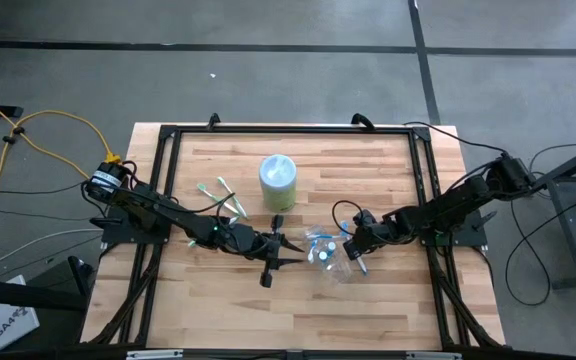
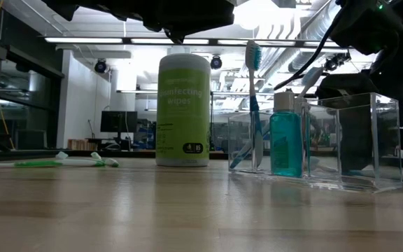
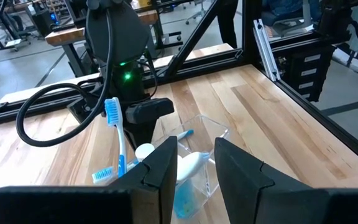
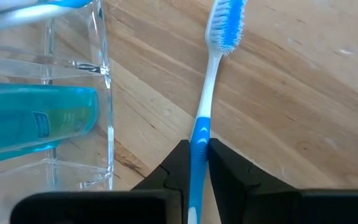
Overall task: Pick & Place toothbrushing station
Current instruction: Put the blue toothbrush into the transparent organizer
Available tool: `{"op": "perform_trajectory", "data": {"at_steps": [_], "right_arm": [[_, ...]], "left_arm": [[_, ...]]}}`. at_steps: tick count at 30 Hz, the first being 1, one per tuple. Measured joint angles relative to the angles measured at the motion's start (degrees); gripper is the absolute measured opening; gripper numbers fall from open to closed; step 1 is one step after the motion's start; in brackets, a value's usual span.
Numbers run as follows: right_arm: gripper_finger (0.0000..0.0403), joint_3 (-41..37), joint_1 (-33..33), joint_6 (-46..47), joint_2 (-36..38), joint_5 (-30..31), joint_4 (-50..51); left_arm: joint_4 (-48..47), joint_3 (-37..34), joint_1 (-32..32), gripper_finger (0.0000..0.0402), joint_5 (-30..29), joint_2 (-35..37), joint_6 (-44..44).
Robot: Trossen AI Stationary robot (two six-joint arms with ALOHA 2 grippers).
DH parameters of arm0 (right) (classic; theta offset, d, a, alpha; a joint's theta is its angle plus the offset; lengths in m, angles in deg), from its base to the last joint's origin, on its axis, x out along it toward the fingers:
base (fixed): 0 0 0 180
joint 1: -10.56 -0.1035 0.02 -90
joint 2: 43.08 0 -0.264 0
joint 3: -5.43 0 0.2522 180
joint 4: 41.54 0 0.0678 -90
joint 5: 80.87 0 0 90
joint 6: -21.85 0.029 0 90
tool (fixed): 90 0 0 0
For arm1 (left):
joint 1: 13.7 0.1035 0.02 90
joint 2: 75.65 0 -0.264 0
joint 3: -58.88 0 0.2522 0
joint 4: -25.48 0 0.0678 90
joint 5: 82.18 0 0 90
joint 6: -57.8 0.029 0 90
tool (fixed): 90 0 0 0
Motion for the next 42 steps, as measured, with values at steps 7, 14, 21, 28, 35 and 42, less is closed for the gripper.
{"op": "perform_trajectory", "data": {"at_steps": [7,14,21,28,35,42], "right_arm": [[0.0042,0.1,0.0,-0.6,0.1,0.4,1.4],[0.0042,0.0,0.0,-1.9,1.7,1.7,4.5],[0.0042,-0.7,0.1,-0.2,8.5,4.9,17.5],[0.0042,-0.6,0.1,-0.1,8.7,4.5,18.1],[0.0042,-0.5,0.1,-0.3,8.5,3.4,17.7],[0.007,-0.4,0.0,-0.7,8.5,2.5,17.3]], "left_arm": [[-0.2,0.0,0.0,0.0103,0.0,0.0,0.0],[-0.2,0.0,0.0,0.0103,0.0,0.0,0.0],[-0.2,0.0,0.0,0.0103,0.0,0.0,0.0],[-0.2,0.0,0.0,0.0103,0.0,0.0,0.0],[-0.2,0.0,0.0,0.0103,0.0,0.0,0.0],[-0.2,0.0,0.0,0.0103,0.0,0.0,0.0]]}}
